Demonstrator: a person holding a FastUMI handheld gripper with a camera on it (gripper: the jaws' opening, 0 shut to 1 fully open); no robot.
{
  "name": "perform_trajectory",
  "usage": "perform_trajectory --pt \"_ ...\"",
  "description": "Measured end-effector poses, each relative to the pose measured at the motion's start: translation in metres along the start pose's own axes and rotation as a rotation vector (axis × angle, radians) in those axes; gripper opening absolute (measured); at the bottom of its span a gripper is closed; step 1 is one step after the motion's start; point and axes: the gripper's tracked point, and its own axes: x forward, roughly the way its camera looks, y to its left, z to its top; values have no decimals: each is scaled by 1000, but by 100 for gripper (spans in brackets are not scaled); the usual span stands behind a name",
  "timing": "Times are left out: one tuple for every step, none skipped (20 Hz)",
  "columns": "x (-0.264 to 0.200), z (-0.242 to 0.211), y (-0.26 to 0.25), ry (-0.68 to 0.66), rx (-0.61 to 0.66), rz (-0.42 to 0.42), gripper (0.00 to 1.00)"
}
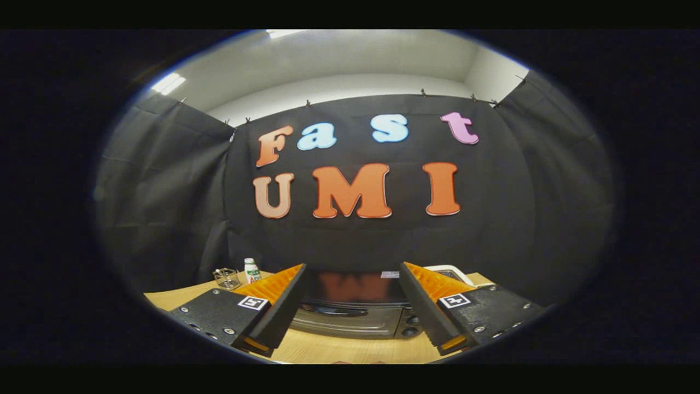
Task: Open the toaster oven, put the food inside, and close the toaster oven door.
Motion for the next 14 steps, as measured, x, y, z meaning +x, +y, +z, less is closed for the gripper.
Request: perform_trajectory --pt "9 -12 3 26 10 5 98" --pt "18 -24 9 50 18 14 98" --pt "27 -38 12 83 21 14 98" --pt "36 -52 15 111 21 16 98" --pt "43 -62 17 131 18 11 98" --pt "52 -71 16 146 7 3 98" --pt "60 -79 18 153 -8 -6 98" --pt "69 -87 20 155 -21 -12 98" --pt "77 -97 19 174 -34 -25 98" --pt "82 -106 19 193 -41 -32 98" --pt "87 -110 21 199 -36 -36 98" --pt "91 -113 22 200 -25 -36 98" --pt "93 -116 24 210 -12 -31 98" --pt "92 -118 25 199 -20 -30 98"
